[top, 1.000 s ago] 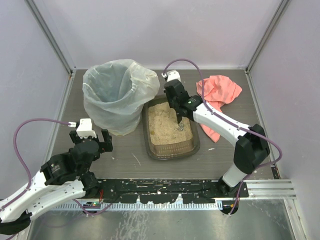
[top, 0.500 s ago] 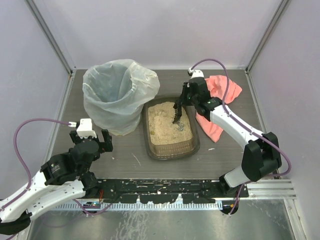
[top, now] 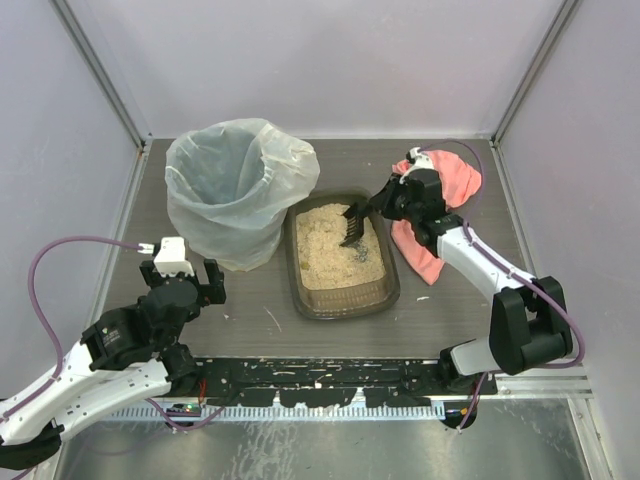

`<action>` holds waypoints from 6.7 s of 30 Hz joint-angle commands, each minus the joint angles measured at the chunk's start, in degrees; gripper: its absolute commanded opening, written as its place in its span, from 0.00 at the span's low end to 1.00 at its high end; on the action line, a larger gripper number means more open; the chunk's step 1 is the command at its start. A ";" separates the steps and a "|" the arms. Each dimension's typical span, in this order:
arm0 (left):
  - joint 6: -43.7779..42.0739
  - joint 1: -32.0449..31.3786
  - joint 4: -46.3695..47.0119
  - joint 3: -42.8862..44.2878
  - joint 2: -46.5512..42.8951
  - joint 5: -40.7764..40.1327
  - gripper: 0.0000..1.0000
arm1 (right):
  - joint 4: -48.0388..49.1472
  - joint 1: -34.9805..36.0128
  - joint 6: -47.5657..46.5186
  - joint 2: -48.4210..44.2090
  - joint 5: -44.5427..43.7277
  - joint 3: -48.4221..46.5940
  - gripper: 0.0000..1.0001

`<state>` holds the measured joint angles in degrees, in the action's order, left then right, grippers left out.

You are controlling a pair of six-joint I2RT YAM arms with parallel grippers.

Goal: Clean the litter box

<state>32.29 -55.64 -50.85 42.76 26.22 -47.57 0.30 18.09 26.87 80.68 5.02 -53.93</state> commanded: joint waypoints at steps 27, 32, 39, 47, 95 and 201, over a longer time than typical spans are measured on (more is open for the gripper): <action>-0.39 -0.18 2.78 0.13 0.25 -0.18 0.99 | 29.69 -5.47 22.08 -8.58 10.51 20.83 0.01; -0.46 -0.19 2.86 0.21 0.74 -0.02 0.99 | 29.86 -5.99 22.08 -11.21 8.82 22.08 0.01; -0.52 -0.25 3.02 0.14 0.79 -0.15 0.98 | 33.77 -8.56 23.92 -11.93 11.55 25.20 0.01; -0.59 -0.18 3.28 -0.14 -0.26 -0.42 0.99 | 44.46 -14.14 31.30 -8.87 22.39 28.61 0.01; -0.23 -0.22 2.88 -0.14 -0.78 -0.55 0.99 | 60.80 -19.41 42.87 -2.05 33.95 31.21 0.01; 6.87 -0.17 -5.84 1.42 -5.12 -10.66 0.98 | 20.37 17.86 5.50 15.93 8.67 -39.60 0.01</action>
<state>39.35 -55.66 -59.00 44.53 22.79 -55.96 18.61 34.52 40.88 96.57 11.57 -88.23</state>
